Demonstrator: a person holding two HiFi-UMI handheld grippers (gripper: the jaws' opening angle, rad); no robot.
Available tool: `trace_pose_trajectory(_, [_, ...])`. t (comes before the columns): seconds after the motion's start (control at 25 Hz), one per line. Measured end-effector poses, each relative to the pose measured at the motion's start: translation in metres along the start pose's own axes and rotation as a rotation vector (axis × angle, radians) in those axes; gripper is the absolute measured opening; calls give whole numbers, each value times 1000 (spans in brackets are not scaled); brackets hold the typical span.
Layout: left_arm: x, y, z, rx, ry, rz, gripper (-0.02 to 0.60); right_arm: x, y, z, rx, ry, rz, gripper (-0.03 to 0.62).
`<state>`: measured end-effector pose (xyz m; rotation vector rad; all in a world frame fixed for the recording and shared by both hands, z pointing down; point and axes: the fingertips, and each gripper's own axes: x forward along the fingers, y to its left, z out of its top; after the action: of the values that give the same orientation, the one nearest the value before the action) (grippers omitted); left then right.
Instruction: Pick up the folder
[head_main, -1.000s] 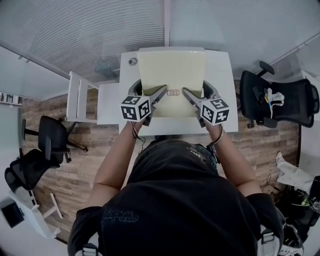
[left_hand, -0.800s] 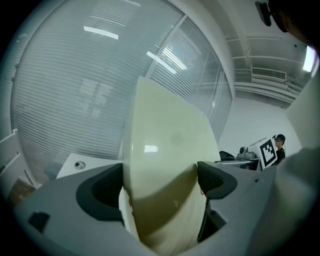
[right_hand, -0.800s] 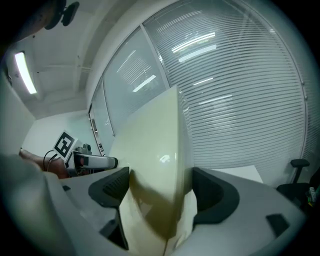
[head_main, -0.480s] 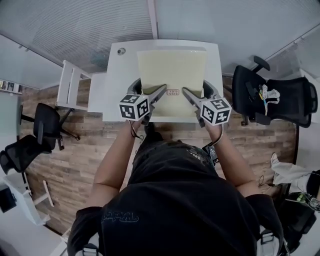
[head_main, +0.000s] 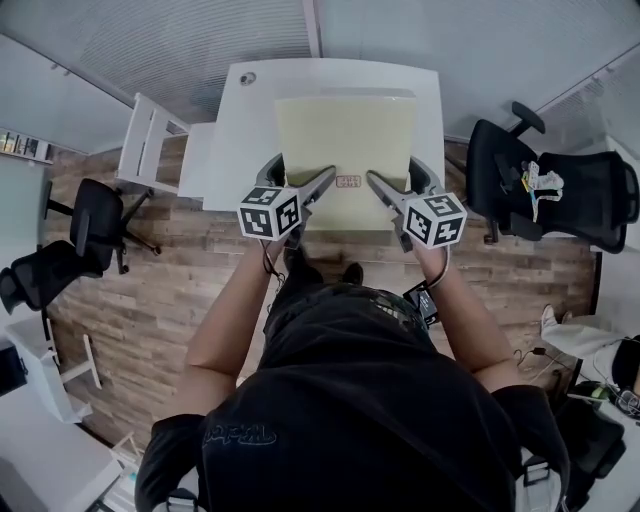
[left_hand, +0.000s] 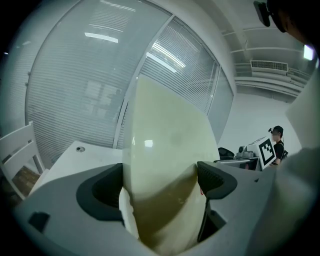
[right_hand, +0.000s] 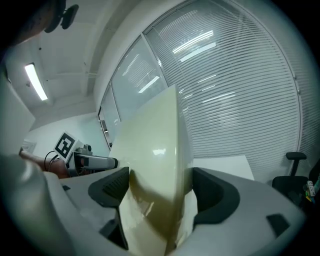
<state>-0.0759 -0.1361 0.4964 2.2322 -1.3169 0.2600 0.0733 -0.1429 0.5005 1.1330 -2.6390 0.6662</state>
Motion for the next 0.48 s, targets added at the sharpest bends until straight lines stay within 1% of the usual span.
trace_pose_trajectory(0.24, [-21,4,-3,-3,-6,-1,468,-1,20,-2,-11,-5,-5,382])
trace_pose_trajectory(0.48, [-54,22,-9,9,0,-18,468,3,59,-10,-10,-6,-26,382])
